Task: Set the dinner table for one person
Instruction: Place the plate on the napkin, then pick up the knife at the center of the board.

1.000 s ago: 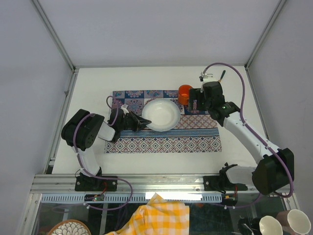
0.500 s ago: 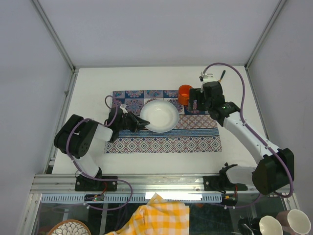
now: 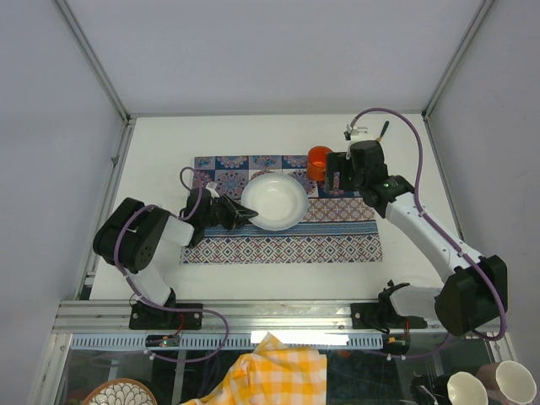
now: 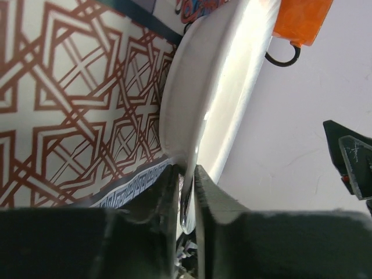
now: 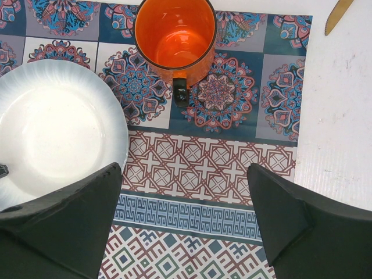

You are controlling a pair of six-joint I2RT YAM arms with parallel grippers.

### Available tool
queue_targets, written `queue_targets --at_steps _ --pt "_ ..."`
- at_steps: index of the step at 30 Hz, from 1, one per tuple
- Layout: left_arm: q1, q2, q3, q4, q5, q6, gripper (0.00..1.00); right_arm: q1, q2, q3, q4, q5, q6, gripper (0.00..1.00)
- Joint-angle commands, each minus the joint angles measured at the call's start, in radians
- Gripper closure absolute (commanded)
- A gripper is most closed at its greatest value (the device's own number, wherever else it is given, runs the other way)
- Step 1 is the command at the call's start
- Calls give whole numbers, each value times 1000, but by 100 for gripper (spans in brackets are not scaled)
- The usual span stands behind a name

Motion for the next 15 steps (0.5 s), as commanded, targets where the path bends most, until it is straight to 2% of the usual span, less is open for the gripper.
queue_targets --at_steps 1,3,5,11,15 --pt "-7 -33 -6 46 20 0 74 -1 -8 39 18 11 -7 8" --pt "-7 -41 -3 31 16 3 60 -1 -8 38 17 10 -8 8" --pt "-7 -54 5 -2 13 14 52 -2 -7 38 18 10 -9 8" --pt "-7 -126 21 -110 -23 53 46 -2 -2 39 19 5 -5 8" --pt "-8 -204 45 -247 -77 95 44 -2 -4 38 19 6 -6 8"
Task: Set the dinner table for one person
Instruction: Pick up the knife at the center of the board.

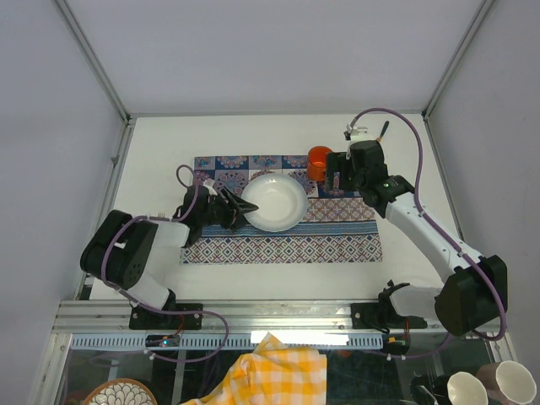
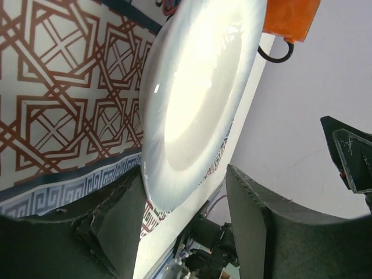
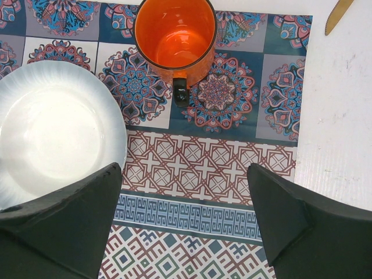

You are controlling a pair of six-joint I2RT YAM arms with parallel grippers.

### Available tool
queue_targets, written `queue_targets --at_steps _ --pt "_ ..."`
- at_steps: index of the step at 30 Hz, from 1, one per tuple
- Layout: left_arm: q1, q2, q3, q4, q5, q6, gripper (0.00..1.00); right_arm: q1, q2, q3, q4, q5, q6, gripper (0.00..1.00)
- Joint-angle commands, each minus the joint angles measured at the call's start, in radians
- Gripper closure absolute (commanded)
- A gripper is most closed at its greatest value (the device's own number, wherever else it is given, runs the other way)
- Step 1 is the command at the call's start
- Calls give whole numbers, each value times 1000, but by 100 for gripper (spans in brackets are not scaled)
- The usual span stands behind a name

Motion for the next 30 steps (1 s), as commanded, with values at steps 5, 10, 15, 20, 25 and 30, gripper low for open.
queue_targets --at_steps 5,10,15,20,25,30 --pt "-4 -166 86 -304 -154 138 40 -3 -6 37 21 8 -4 8" --pt "-1 -166 110 -349 -163 158 41 -3 -11 37 20 15 -1 8" --pt "-2 -198 156 -471 -230 192 41 -3 -25 37 12 36 -8 8" --pt "0 -214 206 -653 -343 228 42 -2 -28 40 4 48 -8 7" --pt "1 -274 274 -870 -529 272 44 -3 -38 38 -11 94 -2 7" --pt "0 -356 364 -1069 -755 311 43 -12 -54 25 -17 236 28 1"
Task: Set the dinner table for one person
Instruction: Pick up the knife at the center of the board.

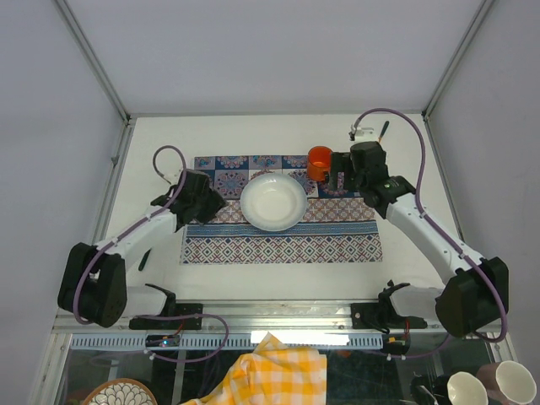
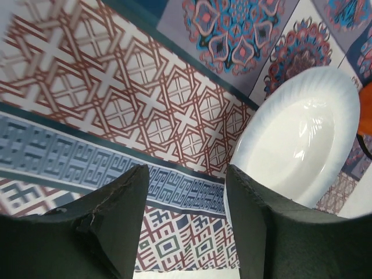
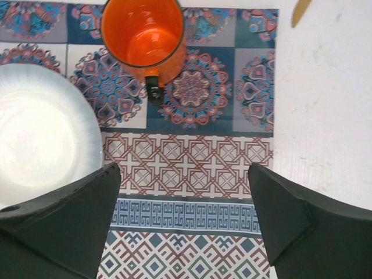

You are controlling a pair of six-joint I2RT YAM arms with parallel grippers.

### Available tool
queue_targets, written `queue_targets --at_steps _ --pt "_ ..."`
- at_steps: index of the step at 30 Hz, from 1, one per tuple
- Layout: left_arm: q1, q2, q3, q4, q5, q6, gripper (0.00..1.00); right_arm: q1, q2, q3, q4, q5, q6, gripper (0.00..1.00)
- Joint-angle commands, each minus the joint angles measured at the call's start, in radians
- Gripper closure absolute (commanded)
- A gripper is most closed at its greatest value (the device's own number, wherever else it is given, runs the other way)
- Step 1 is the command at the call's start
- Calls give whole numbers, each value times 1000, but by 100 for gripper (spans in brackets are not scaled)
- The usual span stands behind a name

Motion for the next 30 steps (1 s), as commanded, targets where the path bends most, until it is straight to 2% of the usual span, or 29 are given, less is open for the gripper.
queue_targets --at_steps 1,3,6,9,12,19,24,30 --pt "-1 -104 122 -215 -279 69 43 -20 -48 25 12 166 28 0" --pt "0 -136 167 -266 -370 86 43 -47 -39 31 -1 233 52 0" --pt "0 -187 207 -294 -440 133 42 -135 18 68 -35 241 79 0" --pt "0 -228 233 -288 -457 184 40 -272 138 156 -69 135 95 1" --pt "-1 -248 251 -279 -440 221 39 -355 302 315 -141 72 110 8" --pt "-1 -294 215 -267 -418 248 38 -393 612 661 -197 19 57 26" --pt "0 -305 203 -264 -397 260 37 -400 708 755 -186 14 22 27" --pt "0 -292 195 -258 -355 259 37 -450 884 976 -297 -23 29 33"
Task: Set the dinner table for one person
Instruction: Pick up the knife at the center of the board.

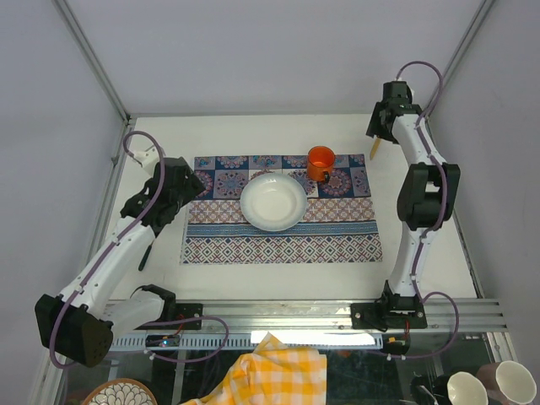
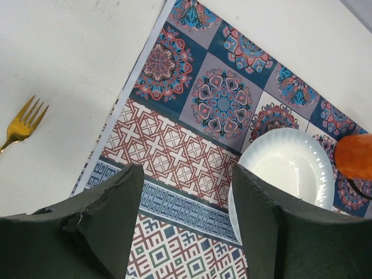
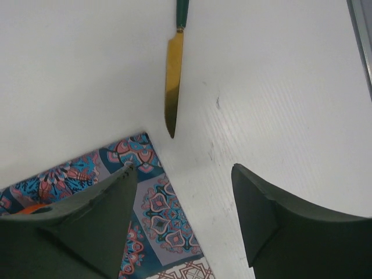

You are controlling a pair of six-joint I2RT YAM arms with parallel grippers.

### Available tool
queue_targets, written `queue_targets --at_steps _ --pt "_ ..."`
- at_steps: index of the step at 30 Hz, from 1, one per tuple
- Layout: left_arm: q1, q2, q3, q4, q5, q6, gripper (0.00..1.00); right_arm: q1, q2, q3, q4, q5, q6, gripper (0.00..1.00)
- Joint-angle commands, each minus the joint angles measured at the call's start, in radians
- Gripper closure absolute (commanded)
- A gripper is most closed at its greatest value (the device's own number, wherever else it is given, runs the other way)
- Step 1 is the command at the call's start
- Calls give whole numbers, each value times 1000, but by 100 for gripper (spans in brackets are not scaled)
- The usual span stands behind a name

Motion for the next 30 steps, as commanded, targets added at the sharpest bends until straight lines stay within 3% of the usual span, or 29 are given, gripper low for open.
queue_targets --at_steps 1,10,30 --pt "-1 -9 -10 25 36 23 37 -51 106 193 -69 -37 -11 36" --pt "-1 -24 -41 31 68 -1 36 -87 286 436 -129 -68 -28 46" --pt "-1 -55 -50 38 114 -27 36 -109 495 595 -32 -128 -64 48"
